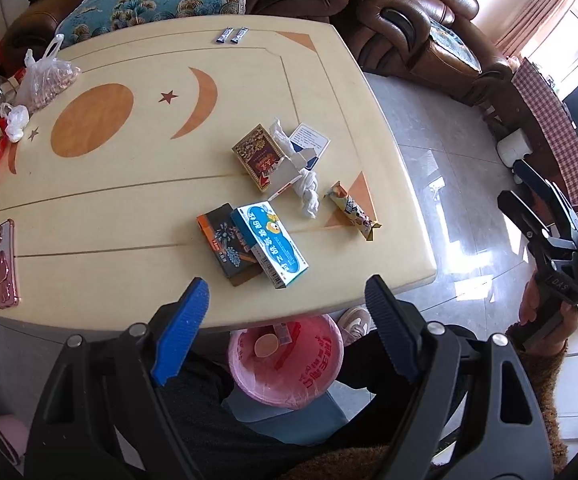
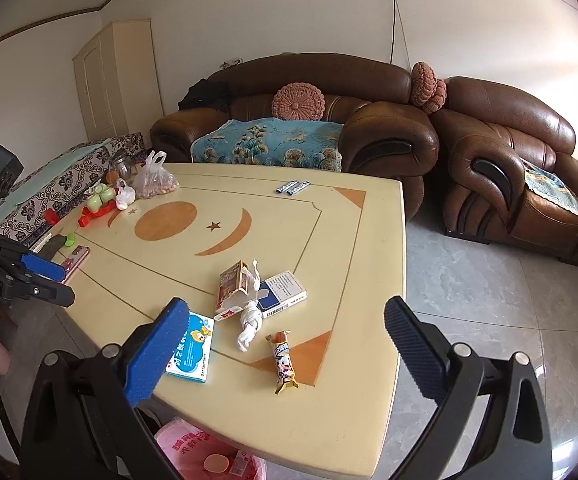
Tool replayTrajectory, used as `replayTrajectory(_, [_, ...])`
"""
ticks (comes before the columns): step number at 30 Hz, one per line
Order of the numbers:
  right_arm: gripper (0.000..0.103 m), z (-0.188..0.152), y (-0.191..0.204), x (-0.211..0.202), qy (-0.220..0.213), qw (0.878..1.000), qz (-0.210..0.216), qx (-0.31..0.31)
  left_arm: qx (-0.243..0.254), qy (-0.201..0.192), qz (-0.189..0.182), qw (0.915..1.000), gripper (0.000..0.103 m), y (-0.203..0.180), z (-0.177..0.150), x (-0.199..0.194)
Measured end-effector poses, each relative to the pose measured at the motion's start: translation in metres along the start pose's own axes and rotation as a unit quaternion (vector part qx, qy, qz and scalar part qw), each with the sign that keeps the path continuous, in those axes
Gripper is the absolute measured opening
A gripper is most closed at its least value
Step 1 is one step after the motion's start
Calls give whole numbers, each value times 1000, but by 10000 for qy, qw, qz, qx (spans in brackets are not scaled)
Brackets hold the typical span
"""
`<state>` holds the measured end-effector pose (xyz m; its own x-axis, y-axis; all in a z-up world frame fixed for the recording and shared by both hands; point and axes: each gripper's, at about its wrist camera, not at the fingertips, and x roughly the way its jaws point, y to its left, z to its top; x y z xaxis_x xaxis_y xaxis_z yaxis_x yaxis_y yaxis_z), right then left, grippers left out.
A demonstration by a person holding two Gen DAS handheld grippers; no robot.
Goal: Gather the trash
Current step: 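Raise both tools back over the table toward the remaining packages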
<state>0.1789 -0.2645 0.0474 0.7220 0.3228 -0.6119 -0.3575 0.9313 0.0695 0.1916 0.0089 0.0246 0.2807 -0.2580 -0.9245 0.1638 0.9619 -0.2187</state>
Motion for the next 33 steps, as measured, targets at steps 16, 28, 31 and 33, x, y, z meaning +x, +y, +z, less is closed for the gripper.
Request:
replayTrajectory(16, [96, -12, -11, 64, 579, 9975, 356, -167, -665, 689, -395, 9946, 78, 11, -1, 89])
replayTrajectory(28, [96, -34, -15, 111, 1078, 9929, 470, -165, -1015, 978, -618, 9881, 78, 16, -2, 136])
replayTrajectory(31, [96, -41, -14, 123, 1212, 9911, 525, -185, -1046, 1035, -623, 9871, 78, 16, -2, 145])
replayTrajectory(33, [96, -46, -14, 132, 1302, 9897, 561, -186, -1038, 1068, -586, 9871, 78, 15, -1, 151])
